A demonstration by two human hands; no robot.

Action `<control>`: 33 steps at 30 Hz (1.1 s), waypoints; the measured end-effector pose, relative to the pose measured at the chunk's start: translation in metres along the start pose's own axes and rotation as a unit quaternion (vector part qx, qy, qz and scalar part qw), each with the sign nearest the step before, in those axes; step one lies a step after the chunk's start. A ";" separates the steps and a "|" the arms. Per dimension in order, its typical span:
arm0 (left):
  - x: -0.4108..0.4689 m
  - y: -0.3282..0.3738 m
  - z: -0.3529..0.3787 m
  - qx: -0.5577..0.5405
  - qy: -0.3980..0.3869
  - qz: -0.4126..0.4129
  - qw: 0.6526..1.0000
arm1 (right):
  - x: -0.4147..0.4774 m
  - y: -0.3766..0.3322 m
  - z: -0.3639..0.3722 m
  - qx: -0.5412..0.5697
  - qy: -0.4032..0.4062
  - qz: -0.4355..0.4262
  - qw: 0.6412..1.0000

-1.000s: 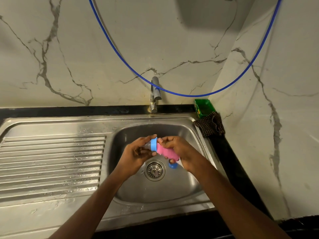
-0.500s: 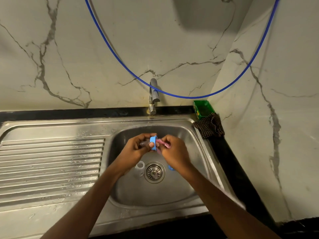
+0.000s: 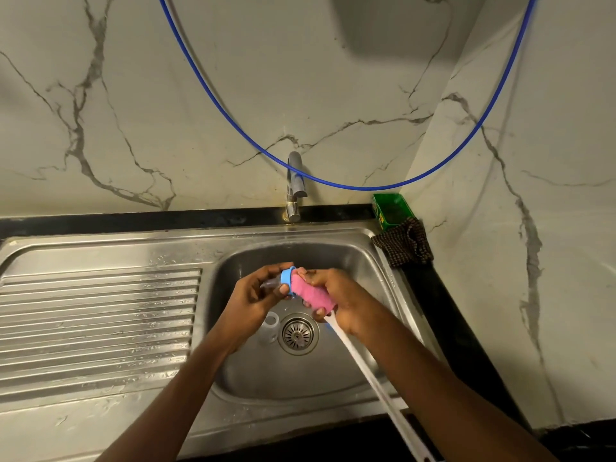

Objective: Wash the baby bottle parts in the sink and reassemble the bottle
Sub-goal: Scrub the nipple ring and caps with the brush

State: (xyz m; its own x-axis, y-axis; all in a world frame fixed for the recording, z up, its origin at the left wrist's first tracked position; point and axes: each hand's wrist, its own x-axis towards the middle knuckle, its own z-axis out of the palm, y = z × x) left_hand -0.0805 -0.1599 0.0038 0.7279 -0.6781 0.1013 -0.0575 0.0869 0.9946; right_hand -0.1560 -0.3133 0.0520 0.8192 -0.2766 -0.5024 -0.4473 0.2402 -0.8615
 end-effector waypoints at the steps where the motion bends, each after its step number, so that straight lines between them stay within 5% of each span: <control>1: -0.001 -0.001 -0.001 -0.008 0.008 -0.004 1.000 | 0.001 0.002 0.002 -0.021 0.004 -0.032 0.999; 2: -0.003 -0.002 0.000 -0.016 0.013 -0.012 1.000 | -0.001 0.007 0.004 -0.145 0.050 -0.139 0.978; 3: -0.002 -0.003 0.001 -0.022 0.017 -0.017 0.999 | 0.001 0.016 0.004 -0.320 0.108 -0.268 0.902; 5: 0.000 -0.002 0.002 -0.009 0.011 -0.019 1.000 | 0.008 0.032 0.003 -0.504 0.169 -0.365 0.764; 6: 0.000 -0.003 0.002 0.007 0.005 -0.016 1.000 | 0.012 0.034 0.003 -0.492 0.189 -0.333 0.782; 7: 0.000 -0.004 0.000 0.020 -0.003 -0.012 1.000 | 0.009 0.029 0.008 -0.388 0.162 -0.253 0.871; 9: -0.004 -0.005 -0.002 0.032 -0.008 0.002 0.999 | 0.001 0.016 0.008 -0.136 0.065 -0.066 0.986; 10: -0.007 -0.007 -0.003 0.036 -0.007 0.008 0.999 | -0.001 0.013 0.006 -0.017 0.013 0.020 1.000; 12: -0.009 -0.011 -0.003 0.051 -0.008 0.015 0.999 | -0.002 0.013 0.003 0.030 -0.013 0.036 0.999; 17: 0.002 -0.007 -0.008 0.138 -0.071 -0.030 0.987 | -0.003 0.018 0.003 -0.135 0.033 -0.078 0.987; 24: -0.003 0.006 0.014 -0.067 0.038 -0.180 0.981 | -0.001 0.030 0.001 -0.129 0.173 -0.200 0.956; 33: -0.006 0.006 0.026 -0.031 0.026 -0.129 0.991 | 0.005 0.043 0.000 -0.246 0.216 -0.341 0.881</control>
State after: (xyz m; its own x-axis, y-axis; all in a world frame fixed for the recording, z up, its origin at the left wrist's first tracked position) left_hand -0.1025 -0.1741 0.0101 0.7475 -0.6449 -0.1595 0.1762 -0.0391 0.9836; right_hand -0.1712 -0.3045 0.0127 0.7925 -0.5542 0.2546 -0.0929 -0.5222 -0.8478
